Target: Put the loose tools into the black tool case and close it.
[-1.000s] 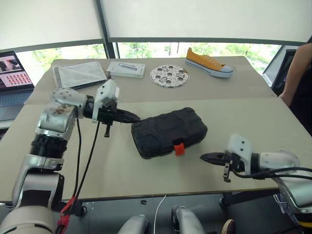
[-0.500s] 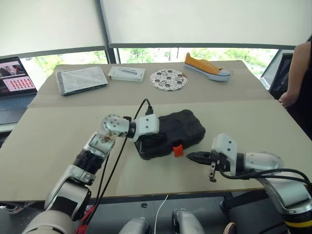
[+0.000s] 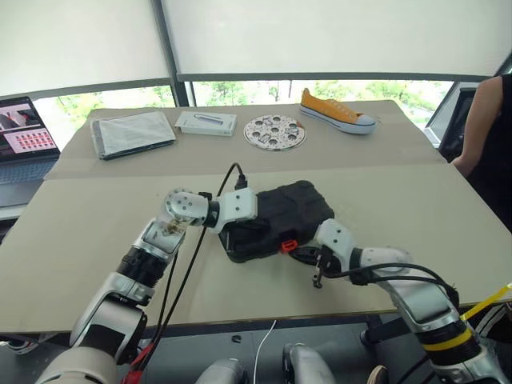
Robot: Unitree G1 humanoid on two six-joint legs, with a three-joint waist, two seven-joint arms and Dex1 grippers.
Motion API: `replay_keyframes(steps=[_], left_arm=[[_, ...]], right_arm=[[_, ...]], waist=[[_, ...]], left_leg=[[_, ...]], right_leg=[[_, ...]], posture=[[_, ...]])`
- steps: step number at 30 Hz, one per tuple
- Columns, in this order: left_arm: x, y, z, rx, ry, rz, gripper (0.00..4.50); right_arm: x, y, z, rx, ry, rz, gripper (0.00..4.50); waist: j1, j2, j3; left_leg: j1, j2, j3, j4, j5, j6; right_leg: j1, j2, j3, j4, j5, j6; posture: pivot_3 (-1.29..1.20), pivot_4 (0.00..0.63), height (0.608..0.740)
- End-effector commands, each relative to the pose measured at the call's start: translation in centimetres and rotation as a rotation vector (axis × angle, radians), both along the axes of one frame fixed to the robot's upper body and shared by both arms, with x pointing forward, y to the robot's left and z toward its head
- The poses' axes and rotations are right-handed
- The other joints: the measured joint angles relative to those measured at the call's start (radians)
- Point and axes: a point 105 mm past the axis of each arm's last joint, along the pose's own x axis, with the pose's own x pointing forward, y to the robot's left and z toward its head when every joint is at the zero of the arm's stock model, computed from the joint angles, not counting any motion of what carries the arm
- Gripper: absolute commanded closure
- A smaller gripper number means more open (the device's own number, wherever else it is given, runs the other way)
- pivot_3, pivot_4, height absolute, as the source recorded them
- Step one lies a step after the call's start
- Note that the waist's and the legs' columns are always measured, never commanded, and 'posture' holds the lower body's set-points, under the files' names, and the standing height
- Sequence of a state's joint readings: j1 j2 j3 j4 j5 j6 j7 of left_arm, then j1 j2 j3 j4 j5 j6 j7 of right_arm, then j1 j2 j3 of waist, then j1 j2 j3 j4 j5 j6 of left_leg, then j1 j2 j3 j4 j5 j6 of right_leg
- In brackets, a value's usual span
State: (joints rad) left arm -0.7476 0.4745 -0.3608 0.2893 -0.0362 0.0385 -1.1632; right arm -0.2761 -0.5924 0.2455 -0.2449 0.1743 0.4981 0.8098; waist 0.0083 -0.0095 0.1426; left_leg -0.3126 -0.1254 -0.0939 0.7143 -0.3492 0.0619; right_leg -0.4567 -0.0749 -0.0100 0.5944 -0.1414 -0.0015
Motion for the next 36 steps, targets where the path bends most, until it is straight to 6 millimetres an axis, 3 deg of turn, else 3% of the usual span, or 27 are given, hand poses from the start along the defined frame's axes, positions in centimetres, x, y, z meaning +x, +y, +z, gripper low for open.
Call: replay_keyframes(steps=[1, 8, 16, 21, 32, 36], left_arm=[[-0.1, 0.5, -2.2, 0.068, 0.074, 0.029, 4.42], [-0.5, -0.2, -2.6, 0.082, 0.068, 0.0, 4.42], [-0.5, 0.5, -4.2, 0.209, -0.004, -0.059, 4.42], [-0.5, 0.5, -4.4, 0.209, -0.002, -0.069, 4.42], [-0.2, 1.5, -4.3, 0.172, 0.014, -0.017, 4.42], [0.0, 3.9, -1.8, 0.04, 0.115, 0.103, 3.44]], right_arm=[[0.5, 0.7, 1.5, 0.019, -0.087, -0.003, 4.46], [1.3, 0.7, 1.7, 0.048, -0.157, -0.083, 4.46], [0.8, 0.2, 5.9, 0.147, -0.305, -0.101, 4.46], [1.2, 0.1, 6.8, 0.136, -0.334, -0.092, 4.46], [0.7, 0.0, 6.3, 0.14, -0.264, -0.048, 4.46], [-1.7, -2.1, 7.9, 0.153, -0.167, 0.042, 3.4]], waist=[[0.0, 0.0, 0.0], [0.0, 0.0, 0.0], [-0.002, 0.0, 0.0], [-0.007, 0.0, 0.0], [-0.006, 0.0, -0.002], [-0.012, 0.0, -0.002]], left_leg=[[0.0, 0.0, 0.0, 0.0, 0.0, 0.0], [0.0, 0.0, 0.0, 0.0, 0.0, 0.0], [-0.001, 0.0, 0.0, 0.0, 0.0, 0.0], [0.0, 0.0, 0.0, -0.001, 0.0, -0.001], [0.001, 0.0, 0.0, -0.002, 0.0, 0.0], [-0.001, 0.0, 0.0, -0.002, 0.0, 0.001]], right_leg=[[0.0, 0.0, 0.0, 0.0, 0.0, 0.0], [-0.001, 0.0, 0.0, 0.0, 0.0, 0.0], [-0.001, 0.001, 0.0, 0.0, 0.0, 0.0], [-0.001, 0.001, 0.0, 0.0, 0.0, 0.0], [0.0, 0.001, 0.0, 0.0, 0.0, 0.0], [-0.002, 0.001, 0.0, -0.001, 0.0, 0.0]], posture=[[0.0, 0.15, 0.737], [0.0, 0.15, 0.737], [0.0, 0.15, 0.737], [0.0, 0.15, 0.737], [0.0, 0.15, 0.737], [0.0, 0.15, 0.737]])
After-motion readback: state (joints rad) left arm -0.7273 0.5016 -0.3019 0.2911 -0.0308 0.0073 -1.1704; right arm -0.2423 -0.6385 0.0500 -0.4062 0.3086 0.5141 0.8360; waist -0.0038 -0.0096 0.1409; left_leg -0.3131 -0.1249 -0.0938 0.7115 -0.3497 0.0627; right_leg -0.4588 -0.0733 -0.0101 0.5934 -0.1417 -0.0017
